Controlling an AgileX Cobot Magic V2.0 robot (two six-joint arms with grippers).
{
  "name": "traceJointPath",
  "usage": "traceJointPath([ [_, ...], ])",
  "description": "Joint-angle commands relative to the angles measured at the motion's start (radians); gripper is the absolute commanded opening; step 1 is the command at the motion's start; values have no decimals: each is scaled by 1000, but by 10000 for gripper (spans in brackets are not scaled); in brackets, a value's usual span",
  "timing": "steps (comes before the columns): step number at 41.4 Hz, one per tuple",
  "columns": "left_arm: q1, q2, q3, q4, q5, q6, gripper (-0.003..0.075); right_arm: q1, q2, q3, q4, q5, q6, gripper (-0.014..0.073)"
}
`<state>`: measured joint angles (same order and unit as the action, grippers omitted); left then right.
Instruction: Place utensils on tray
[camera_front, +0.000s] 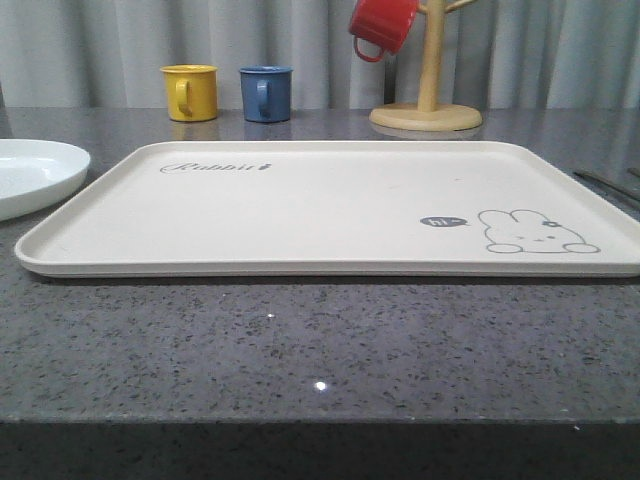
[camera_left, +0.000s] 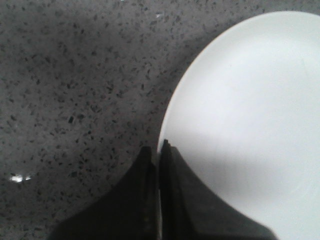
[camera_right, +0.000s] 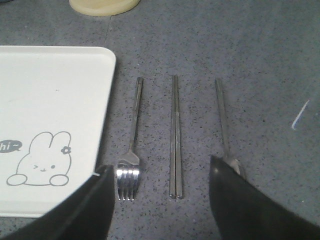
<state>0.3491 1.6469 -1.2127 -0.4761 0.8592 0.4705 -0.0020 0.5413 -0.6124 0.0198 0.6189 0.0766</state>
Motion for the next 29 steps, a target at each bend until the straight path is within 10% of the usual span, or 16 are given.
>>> traceJointPath([
  [1, -4, -70, -73, -42, 23, 1, -20, -6, 10, -32, -14, -67, -6, 448],
  [29, -539, -30, -203, -65, 61, 1, -20, -6, 10, -32, -14, -67, -6, 448],
])
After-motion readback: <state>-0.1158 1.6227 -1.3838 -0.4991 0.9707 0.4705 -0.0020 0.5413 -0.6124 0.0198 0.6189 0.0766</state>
